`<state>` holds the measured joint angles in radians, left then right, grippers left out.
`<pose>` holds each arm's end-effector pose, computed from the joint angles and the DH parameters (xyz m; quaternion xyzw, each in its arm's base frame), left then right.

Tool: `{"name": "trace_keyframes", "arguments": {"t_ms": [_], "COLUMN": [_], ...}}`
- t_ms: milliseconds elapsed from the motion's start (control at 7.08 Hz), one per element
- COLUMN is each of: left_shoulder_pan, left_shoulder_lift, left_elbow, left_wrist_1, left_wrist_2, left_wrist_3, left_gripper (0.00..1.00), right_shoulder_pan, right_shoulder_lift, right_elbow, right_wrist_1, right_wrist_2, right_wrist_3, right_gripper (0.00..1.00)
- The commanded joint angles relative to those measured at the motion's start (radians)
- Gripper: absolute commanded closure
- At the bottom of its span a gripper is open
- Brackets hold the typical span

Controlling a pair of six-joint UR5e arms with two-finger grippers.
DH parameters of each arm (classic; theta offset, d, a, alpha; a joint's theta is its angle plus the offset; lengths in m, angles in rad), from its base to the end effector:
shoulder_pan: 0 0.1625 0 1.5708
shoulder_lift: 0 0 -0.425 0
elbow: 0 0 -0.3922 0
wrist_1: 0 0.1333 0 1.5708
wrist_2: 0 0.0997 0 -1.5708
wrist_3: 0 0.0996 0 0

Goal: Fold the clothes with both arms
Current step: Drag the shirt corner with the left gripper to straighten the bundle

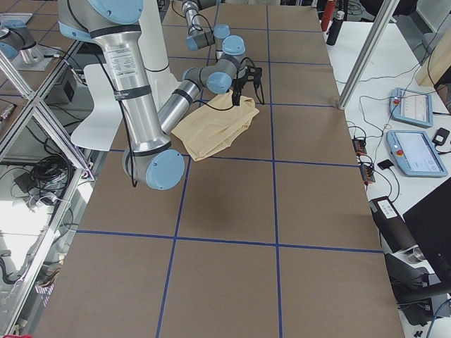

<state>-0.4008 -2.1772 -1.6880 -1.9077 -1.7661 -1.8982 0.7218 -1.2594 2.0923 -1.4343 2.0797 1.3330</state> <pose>0.5725 -0.3664 0.2128 -0.0656 0.5061 -0.2597 0.8198 -0.3360 -0.4087 0.2439 0.0106 -0.5028 0.0913 0.8595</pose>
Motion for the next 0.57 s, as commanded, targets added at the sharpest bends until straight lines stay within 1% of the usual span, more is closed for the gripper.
{"name": "trace_keyframes", "arguments": {"t_ms": [0, 141, 424], "left_shoulder_pan": [-0.087, -0.117, -0.167], "left_shoulder_lift": [-0.009, -0.012, -0.062], "left_elbow": [0.016, 0.037, 0.14], "left_wrist_1": [0.024, 0.023, 0.003], "left_wrist_2": [0.007, 0.01, 0.052], "left_wrist_3": [0.025, 0.077, 0.151], "left_gripper": [1.0, 1.0, 1.0], "right_shoulder_pan": [0.005, 0.007, 0.007], "right_shoulder_lift": [-0.003, -0.003, -0.009], "right_elbow": [0.002, 0.002, 0.0], "right_wrist_1": [0.0, 0.0, 0.0], "right_wrist_2": [-0.001, -0.003, -0.004], "right_wrist_3": [0.002, 0.002, 0.002], "right_gripper": [0.0, 0.0, 0.0]}}
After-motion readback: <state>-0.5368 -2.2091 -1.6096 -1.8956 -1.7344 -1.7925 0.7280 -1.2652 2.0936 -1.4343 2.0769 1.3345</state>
